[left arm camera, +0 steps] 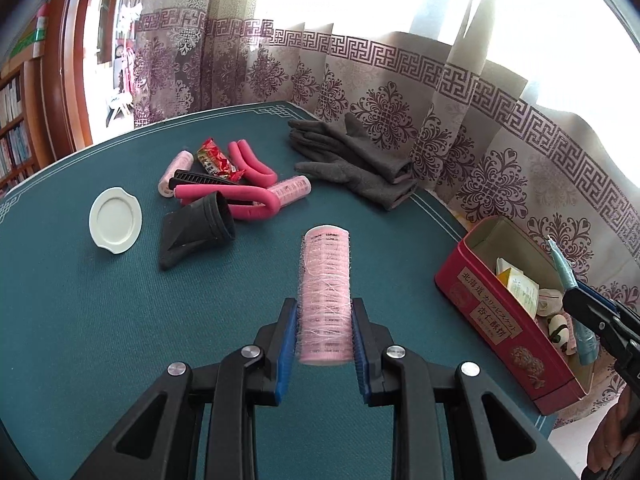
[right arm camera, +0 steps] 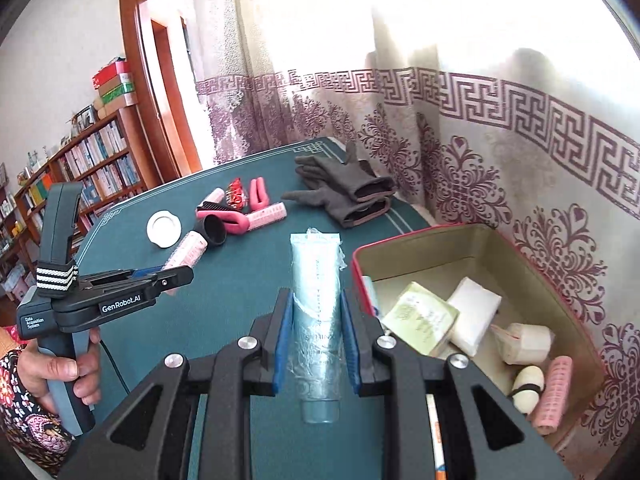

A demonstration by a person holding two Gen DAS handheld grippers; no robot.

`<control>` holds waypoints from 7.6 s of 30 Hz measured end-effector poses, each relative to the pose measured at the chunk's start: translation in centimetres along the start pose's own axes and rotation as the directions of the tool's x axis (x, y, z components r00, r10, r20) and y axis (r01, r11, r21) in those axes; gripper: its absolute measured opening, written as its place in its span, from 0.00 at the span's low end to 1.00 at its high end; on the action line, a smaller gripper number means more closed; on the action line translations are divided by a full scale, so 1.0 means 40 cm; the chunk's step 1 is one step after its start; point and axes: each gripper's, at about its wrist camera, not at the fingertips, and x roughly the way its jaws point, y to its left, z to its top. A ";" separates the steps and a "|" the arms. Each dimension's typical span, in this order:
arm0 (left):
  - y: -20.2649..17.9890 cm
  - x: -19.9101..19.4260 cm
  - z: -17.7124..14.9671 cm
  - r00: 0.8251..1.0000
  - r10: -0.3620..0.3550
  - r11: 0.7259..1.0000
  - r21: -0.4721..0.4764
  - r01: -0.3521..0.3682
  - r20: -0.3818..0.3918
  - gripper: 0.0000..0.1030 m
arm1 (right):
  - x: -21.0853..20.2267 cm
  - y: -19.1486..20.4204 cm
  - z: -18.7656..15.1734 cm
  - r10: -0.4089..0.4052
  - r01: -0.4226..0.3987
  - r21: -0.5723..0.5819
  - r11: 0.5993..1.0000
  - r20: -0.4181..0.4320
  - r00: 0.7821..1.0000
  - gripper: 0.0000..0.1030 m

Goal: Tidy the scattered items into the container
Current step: 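Carry the roller and tube into the red tin and open both tools, then move both open tools back from the tin toward the remaining items, then grasp the white round cap with the left tool, then grasp the black rubber nozzle with the right tool while the left holds the cap, then carry the cap and nozzle over the red tin with both tools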

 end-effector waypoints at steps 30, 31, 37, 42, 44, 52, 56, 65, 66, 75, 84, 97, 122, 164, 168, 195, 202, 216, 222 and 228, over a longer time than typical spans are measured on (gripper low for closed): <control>-0.561 0.080 -0.010 0.965 -0.232 0.895 0.360 0.262 -0.125 0.76 | -0.073 -0.329 -0.097 -0.163 0.167 0.203 0.965 -0.035 0.986 0.26; -0.552 0.075 -0.007 0.970 -0.223 0.904 0.350 0.244 -0.100 0.81 | -0.068 -0.334 -0.099 -0.160 0.165 0.211 0.964 -0.040 0.986 0.27; -0.490 0.077 0.023 0.977 -0.202 0.938 0.274 0.214 -0.072 0.81 | -0.060 -0.348 -0.104 -0.156 0.162 0.243 0.956 -0.046 0.987 0.34; -0.449 0.093 0.024 0.980 -0.179 0.956 0.221 0.194 -0.089 0.81 | -0.053 -0.335 -0.103 -0.156 0.163 0.231 0.959 -0.050 0.986 0.34; -0.439 0.095 0.019 0.981 -0.171 0.959 0.214 0.188 -0.094 0.81 | -0.049 -0.325 -0.103 -0.157 0.165 0.223 0.961 -0.053 0.986 0.34; -0.401 0.104 0.010 0.984 -0.138 0.970 0.185 0.157 -0.114 0.82 | -0.049 -0.287 -0.095 -0.172 0.176 0.191 0.966 -0.035 0.984 0.51; -0.368 0.100 0.008 0.989 -0.117 0.980 0.152 0.131 -0.094 0.99 | -0.073 -0.269 -0.085 -0.210 0.202 0.190 0.961 0.022 0.977 0.78; -0.281 0.095 0.005 0.991 -0.089 0.991 0.089 0.097 -0.098 0.99 | -0.050 -0.222 -0.067 -0.170 0.164 0.185 0.969 0.015 0.985 0.79; -0.270 0.094 0.005 0.992 -0.084 0.992 0.083 0.092 -0.096 0.99 | -0.046 -0.213 -0.065 -0.166 0.161 0.179 0.971 0.014 0.986 0.79; -0.142 0.087 -0.004 0.998 -0.010 1.000 0.001 0.010 -0.066 0.99 | -0.019 -0.141 -0.041 -0.126 0.123 0.139 0.983 0.009 0.992 0.81; 0.052 0.076 -0.016 0.995 0.095 0.988 -0.120 -0.100 -0.044 0.99 | 0.034 -0.044 -0.027 -0.071 0.073 0.080 0.994 -0.021 0.997 0.82; 0.389 0.070 -0.002 0.954 0.295 0.908 -0.297 -0.296 -0.049 0.99 | 0.135 0.083 -0.036 0.002 -0.002 -0.003 1.000 -0.109 0.994 0.82; 0.550 0.235 0.150 0.957 0.284 0.941 -0.175 -0.289 -0.054 0.81 | 0.291 0.220 -0.012 0.053 -0.073 -0.098 0.993 -0.190 0.980 0.82; 0.566 0.206 0.134 0.973 0.230 0.947 -0.229 -0.227 -0.014 0.27 | 0.717 0.444 0.159 0.196 -0.203 0.008 0.979 -0.292 0.936 0.86; 0.566 0.207 0.134 0.973 0.231 0.947 -0.227 -0.228 -0.014 0.27 | 0.704 0.473 0.141 0.163 -0.196 -0.101 0.975 -0.268 0.950 0.71; 0.363 0.070 0.036 0.978 0.207 0.972 -0.112 -0.207 -0.006 0.27 | 0.338 0.212 0.027 0.316 -0.299 0.111 0.948 -0.214 0.924 0.61; 0.342 0.067 0.000 0.972 0.232 0.967 -0.101 -0.234 -0.034 0.27 | 0.287 0.178 0.011 0.312 -0.293 0.122 0.948 -0.193 0.930 0.61; 0.328 0.020 -0.011 0.976 0.217 0.965 -0.149 -0.215 -0.004 0.22 | 0.204 0.147 0.009 0.322 -0.303 0.146 0.942 -0.132 0.937 0.61; 0.266 -0.016 0.007 0.983 0.183 0.977 -0.118 -0.179 0.026 0.22 | 0.148 0.111 0.019 0.314 -0.299 0.162 0.941 -0.080 0.946 0.61; 0.159 -0.034 0.028 0.992 0.116 0.992 -0.051 -0.114 0.049 0.22 | 0.088 0.034 0.024 0.266 -0.256 0.203 0.945 -0.025 0.964 0.61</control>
